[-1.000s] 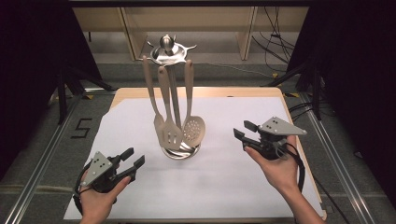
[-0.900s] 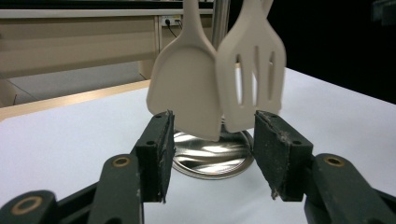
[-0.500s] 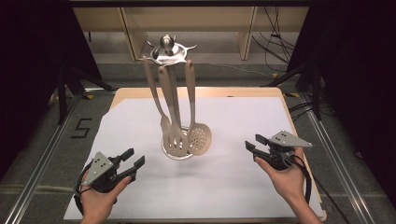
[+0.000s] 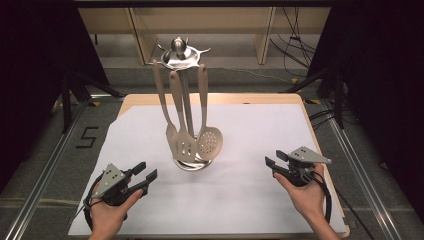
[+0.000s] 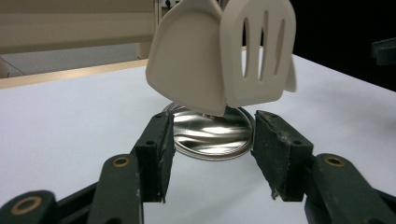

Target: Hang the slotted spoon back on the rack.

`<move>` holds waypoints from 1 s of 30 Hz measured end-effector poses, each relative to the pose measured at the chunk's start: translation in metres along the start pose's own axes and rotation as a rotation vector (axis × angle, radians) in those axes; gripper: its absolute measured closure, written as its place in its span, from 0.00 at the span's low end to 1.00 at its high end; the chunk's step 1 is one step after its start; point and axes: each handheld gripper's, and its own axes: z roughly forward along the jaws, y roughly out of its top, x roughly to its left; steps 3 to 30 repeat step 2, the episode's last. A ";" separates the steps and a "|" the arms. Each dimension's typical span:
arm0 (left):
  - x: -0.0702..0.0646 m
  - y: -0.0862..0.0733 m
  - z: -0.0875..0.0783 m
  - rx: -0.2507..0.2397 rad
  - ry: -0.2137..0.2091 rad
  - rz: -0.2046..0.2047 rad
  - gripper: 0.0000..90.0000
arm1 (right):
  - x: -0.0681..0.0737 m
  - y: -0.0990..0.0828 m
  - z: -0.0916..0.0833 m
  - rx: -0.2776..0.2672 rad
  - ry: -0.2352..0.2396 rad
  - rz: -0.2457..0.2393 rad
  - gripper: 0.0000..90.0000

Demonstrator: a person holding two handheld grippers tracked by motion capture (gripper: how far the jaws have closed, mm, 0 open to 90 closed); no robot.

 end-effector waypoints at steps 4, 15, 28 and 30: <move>0.002 -0.001 0.001 -0.008 -0.012 0.003 0.53 | -0.002 -0.001 0.002 -0.011 0.006 -0.017 0.57; 0.002 -0.001 0.001 -0.008 -0.012 0.003 0.53 | -0.002 -0.001 0.002 -0.011 0.006 -0.017 0.57; 0.002 -0.001 0.001 -0.008 -0.012 0.003 0.53 | -0.002 -0.001 0.002 -0.011 0.006 -0.017 0.57; 0.002 -0.001 0.001 -0.008 -0.012 0.003 0.53 | -0.002 -0.001 0.002 -0.011 0.006 -0.017 0.57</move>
